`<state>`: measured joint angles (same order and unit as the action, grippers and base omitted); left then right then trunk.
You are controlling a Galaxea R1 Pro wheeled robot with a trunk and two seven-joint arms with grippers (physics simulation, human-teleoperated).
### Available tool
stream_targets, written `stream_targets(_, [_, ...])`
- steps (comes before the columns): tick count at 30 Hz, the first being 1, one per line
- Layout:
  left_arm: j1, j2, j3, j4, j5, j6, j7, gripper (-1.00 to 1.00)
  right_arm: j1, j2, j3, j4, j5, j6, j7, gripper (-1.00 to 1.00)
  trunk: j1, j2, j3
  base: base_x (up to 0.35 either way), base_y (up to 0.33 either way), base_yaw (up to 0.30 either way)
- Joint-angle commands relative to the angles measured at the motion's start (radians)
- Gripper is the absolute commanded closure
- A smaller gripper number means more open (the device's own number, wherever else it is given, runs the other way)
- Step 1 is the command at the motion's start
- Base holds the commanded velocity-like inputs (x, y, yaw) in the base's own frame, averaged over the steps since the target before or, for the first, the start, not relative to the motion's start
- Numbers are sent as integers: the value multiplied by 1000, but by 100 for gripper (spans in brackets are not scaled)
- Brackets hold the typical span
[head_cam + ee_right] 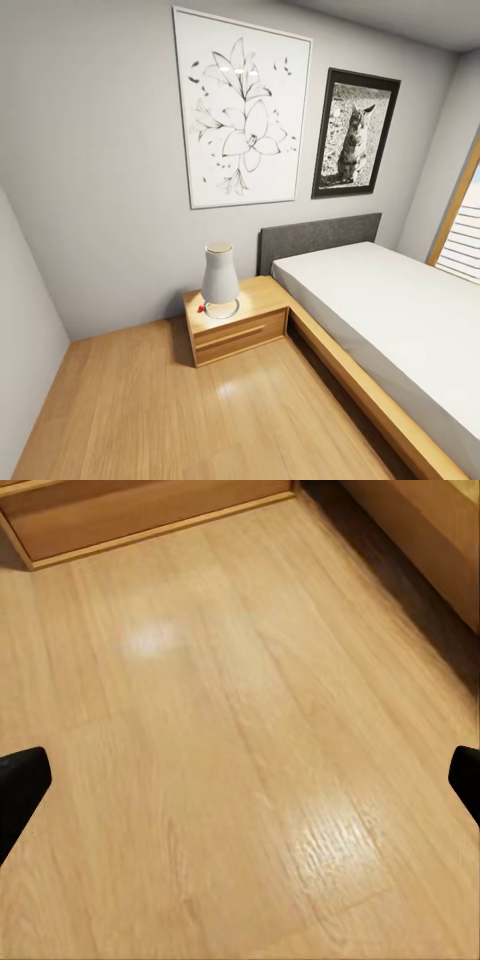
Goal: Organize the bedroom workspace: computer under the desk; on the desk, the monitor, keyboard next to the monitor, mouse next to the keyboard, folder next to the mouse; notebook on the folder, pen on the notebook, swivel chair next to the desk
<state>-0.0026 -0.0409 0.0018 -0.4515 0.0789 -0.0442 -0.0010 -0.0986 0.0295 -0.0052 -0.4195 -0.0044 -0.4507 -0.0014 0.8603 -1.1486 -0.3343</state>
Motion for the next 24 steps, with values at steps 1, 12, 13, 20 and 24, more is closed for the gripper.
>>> stream_targets(1, [0,3,0,8,15,-21,-1,-100,-3,0,0,21,0,-28,0,-100,-4,7,2,0,0,0])
stream_targets(12, [0,24,0,103,36,-249,8,-100,-14,2,-1,174,0,-291,-5,-100,-46,84,37,0,0,0])
stream_targets(13, [0,23,0,104,36,-252,8,-100,-14,1,-1,175,0,-295,-5,-100,-50,91,40,0,0,-19])
stream_targets(20, [0,22,0,108,36,-260,9,-100,-14,1,0,180,2,-301,-4,-100,-65,119,52,0,0,-171])
stream_targets(24, [0,22,2,108,37,-264,9,-100,-14,2,0,181,3,-301,-3,-100,-65,119,52,0,0,-274])
